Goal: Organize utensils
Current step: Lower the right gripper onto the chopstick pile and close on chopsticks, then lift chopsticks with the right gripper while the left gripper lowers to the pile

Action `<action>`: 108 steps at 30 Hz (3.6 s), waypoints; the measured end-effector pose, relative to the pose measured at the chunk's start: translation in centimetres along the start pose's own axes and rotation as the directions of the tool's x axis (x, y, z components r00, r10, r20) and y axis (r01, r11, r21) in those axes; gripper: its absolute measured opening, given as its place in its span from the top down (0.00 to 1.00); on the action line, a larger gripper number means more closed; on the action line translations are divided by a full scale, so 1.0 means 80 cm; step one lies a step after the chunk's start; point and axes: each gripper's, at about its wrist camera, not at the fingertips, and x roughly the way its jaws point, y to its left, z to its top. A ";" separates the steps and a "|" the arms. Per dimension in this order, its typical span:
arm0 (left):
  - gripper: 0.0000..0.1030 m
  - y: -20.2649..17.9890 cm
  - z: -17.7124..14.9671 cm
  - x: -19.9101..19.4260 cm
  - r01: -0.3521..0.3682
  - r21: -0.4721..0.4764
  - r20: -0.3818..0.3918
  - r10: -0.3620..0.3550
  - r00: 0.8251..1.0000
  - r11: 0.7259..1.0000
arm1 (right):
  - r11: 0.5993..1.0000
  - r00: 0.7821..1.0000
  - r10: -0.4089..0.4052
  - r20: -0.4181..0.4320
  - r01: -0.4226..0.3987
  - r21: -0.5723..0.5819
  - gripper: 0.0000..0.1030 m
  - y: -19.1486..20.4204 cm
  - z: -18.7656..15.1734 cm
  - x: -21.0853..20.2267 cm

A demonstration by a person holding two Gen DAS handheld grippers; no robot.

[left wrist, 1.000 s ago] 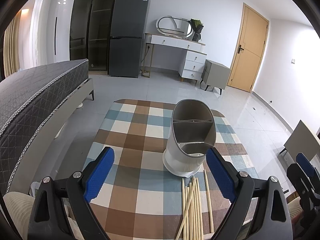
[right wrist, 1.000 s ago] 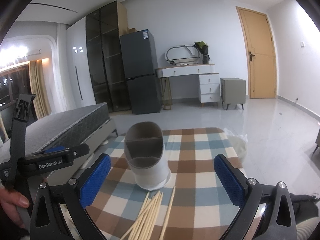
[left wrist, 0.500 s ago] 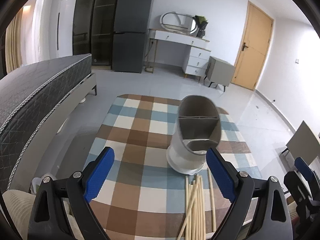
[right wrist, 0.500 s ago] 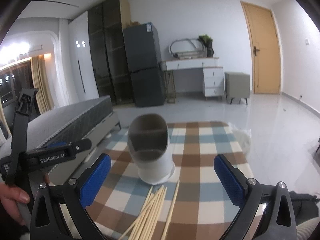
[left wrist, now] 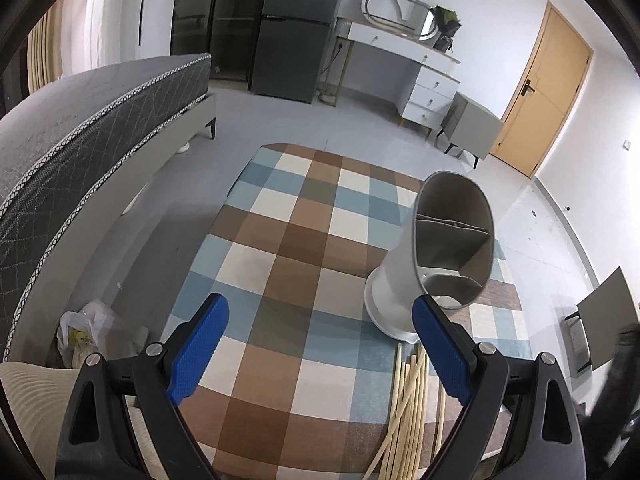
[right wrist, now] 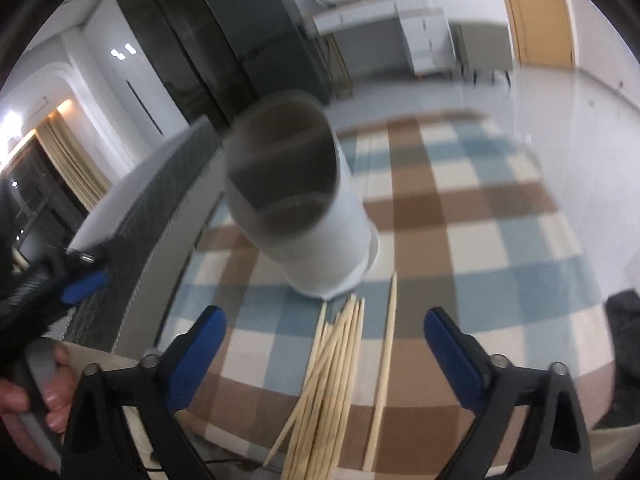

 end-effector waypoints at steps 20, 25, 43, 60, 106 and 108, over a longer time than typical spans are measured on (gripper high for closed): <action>0.12 0.026 0.012 0.039 -0.024 -0.074 -0.144 0.013 0.990 0.997 | 0.989 0.974 -0.146 -0.173 0.140 -0.048 0.77 0.006 0.007 0.114; 0.12 0.025 0.010 0.046 -0.043 -0.062 -0.153 0.033 0.988 0.997 | 0.992 0.980 -0.116 -0.163 0.121 0.021 0.95 -0.006 0.006 0.105; 0.12 0.020 0.004 0.047 -0.068 -0.022 -0.142 0.064 0.988 0.997 | 0.996 0.983 -0.069 -0.170 0.078 0.042 0.65 -0.004 0.005 0.105; 0.12 0.020 0.004 0.052 -0.078 -0.017 -0.151 0.074 0.986 0.997 | 0.986 0.990 -0.078 -0.114 0.093 0.136 0.96 -0.033 0.011 0.098; 0.11 -0.060 -0.090 0.159 0.006 0.331 -0.453 0.153 0.878 0.944 | 0.903 0.957 0.046 0.285 -0.162 0.399 0.96 -0.119 0.021 -0.053; 0.12 -0.059 -0.088 0.162 0.008 0.327 -0.463 0.152 0.873 0.945 | 0.904 0.958 0.042 0.284 -0.158 0.397 0.96 -0.118 0.021 -0.052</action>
